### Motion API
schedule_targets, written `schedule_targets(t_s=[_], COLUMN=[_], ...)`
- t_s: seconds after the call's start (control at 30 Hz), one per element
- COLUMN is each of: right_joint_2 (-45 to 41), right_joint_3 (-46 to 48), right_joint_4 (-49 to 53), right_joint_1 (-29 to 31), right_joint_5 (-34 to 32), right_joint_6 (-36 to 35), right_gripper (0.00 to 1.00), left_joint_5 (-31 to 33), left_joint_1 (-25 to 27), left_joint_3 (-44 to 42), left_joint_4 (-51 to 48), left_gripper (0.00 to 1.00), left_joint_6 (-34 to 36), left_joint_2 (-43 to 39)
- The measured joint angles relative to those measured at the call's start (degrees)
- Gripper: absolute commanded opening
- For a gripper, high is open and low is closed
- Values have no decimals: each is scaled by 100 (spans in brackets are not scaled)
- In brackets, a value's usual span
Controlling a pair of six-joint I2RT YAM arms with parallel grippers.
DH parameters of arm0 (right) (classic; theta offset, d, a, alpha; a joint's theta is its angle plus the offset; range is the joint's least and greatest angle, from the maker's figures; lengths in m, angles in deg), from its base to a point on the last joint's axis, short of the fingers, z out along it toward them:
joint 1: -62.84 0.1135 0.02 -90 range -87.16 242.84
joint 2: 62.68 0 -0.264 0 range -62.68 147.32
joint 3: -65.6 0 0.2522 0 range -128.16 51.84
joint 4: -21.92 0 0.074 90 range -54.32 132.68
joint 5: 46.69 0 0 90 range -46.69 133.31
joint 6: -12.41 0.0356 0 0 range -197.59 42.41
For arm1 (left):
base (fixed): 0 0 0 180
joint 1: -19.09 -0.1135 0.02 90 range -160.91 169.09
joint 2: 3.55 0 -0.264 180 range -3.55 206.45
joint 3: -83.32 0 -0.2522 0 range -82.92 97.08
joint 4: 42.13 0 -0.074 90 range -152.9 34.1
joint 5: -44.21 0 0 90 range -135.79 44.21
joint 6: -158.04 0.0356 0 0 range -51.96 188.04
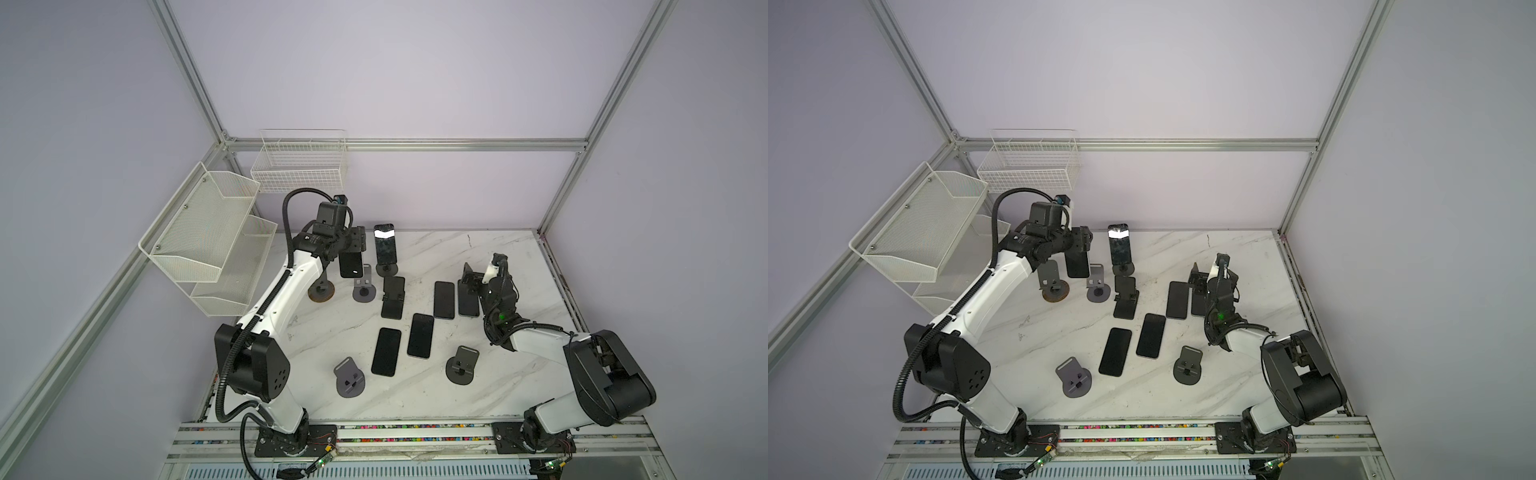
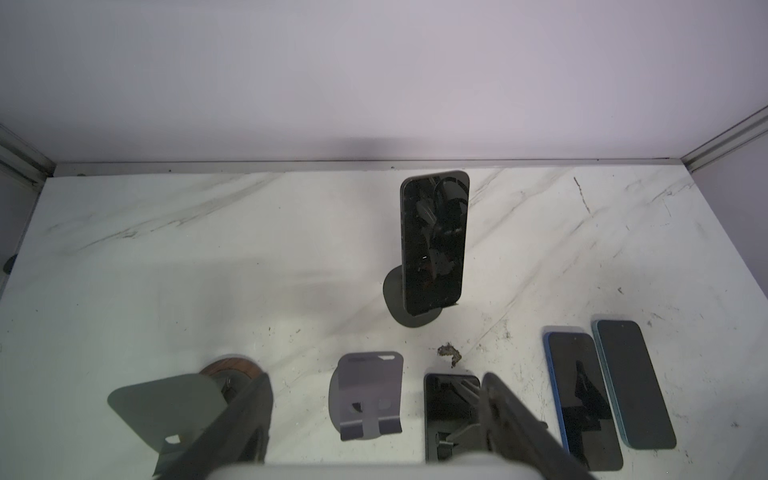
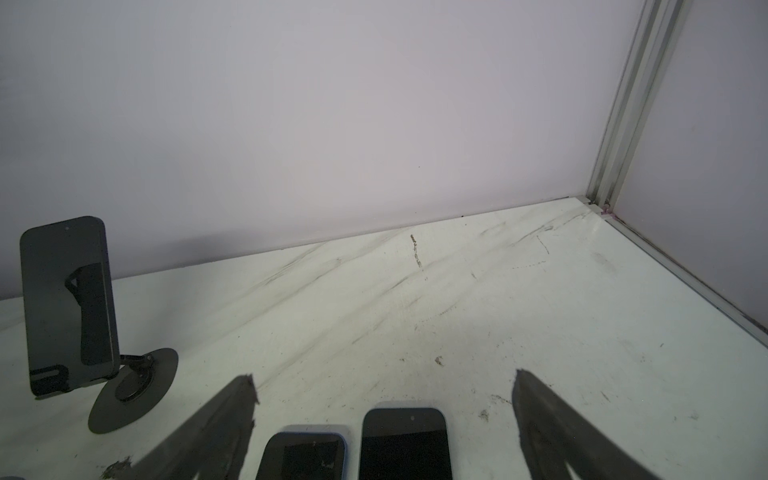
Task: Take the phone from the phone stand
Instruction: 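Carry the white-edged phone with the left gripper toward the flat phones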
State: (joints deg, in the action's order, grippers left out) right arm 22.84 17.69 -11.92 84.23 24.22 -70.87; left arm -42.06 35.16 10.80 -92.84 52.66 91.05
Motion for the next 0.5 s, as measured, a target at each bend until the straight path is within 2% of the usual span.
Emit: schedule_targets(t_s=[0.27,0.5], right_joint_2=[63,74], right_joint_3=[-50,-79], right_joint_4=[33,39], right_joint_1=[0,7], right_joint_5=[-2,-2], right_joint_6=[0,-2], right_gripper=[97,97], left_joint_5=[-205,-197], left_joint_1=[94,411], left_joint_3=[-1392,-2411], left_joint_4=[-81,-107], left_gripper=[63,63], left_joint_6=[-120,-374], left_joint_2=[-719,-1458])
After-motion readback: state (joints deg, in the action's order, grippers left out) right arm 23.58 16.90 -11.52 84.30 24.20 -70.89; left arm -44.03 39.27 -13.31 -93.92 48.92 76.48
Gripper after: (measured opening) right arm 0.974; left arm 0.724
